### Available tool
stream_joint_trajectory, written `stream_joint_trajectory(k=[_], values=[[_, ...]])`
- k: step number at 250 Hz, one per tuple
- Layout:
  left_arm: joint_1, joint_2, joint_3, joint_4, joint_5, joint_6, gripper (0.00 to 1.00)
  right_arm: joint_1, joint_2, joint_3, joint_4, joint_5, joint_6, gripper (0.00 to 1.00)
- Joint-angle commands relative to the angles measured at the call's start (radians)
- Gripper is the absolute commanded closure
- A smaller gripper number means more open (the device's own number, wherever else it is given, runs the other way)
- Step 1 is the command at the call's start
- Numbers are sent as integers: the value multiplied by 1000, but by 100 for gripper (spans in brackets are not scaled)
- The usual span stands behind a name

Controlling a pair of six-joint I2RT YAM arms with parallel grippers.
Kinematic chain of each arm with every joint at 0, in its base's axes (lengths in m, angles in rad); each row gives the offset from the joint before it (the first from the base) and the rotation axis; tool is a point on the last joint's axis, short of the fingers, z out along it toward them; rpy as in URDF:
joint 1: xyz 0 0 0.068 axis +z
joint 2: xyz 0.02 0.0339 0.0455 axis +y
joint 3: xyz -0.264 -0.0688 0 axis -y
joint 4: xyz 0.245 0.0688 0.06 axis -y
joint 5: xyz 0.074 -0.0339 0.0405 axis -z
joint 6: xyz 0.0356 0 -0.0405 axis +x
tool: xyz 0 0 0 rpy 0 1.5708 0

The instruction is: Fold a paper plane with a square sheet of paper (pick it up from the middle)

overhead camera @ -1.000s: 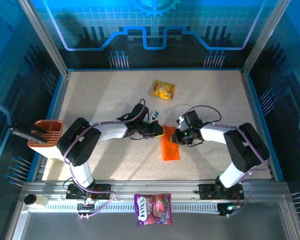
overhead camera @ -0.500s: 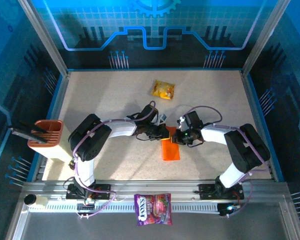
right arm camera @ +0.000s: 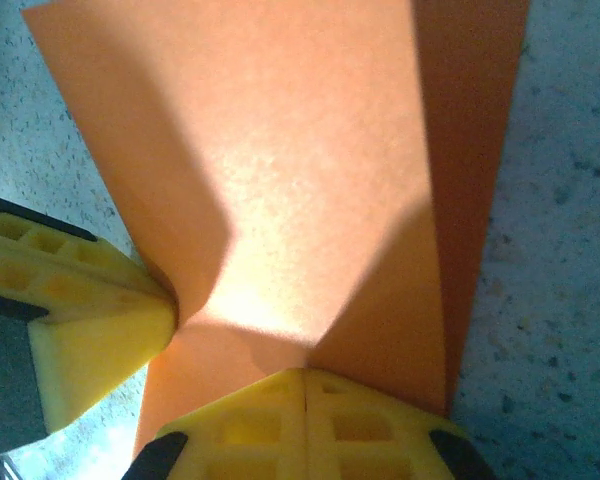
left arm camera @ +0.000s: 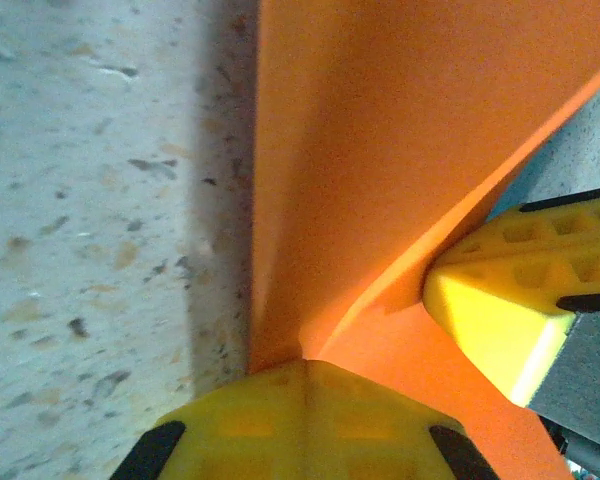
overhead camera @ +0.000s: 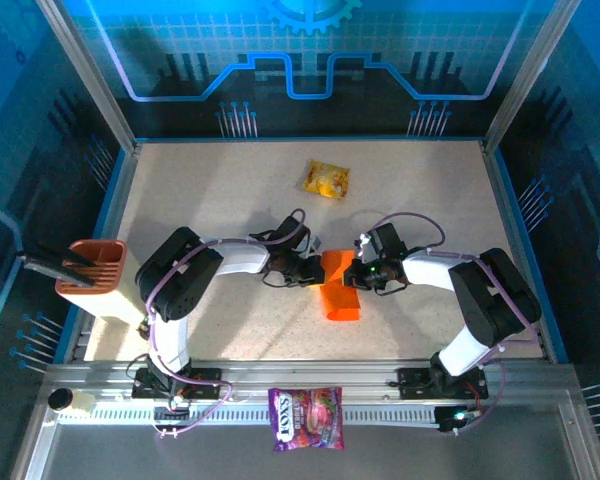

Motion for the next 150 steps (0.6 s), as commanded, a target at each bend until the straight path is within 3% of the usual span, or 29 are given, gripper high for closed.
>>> stream_joint_trajectory(k=[1,75,150], values=[[16,-51,25,-31,15,13,100,-21,9,-46,-110,90,0,100],[25,24,120,4,157,53,100,-24,7,-50,-113,92,-1,100],[69,105,55,10,69,91,100,-26,4,-53,-111,92,0,100]])
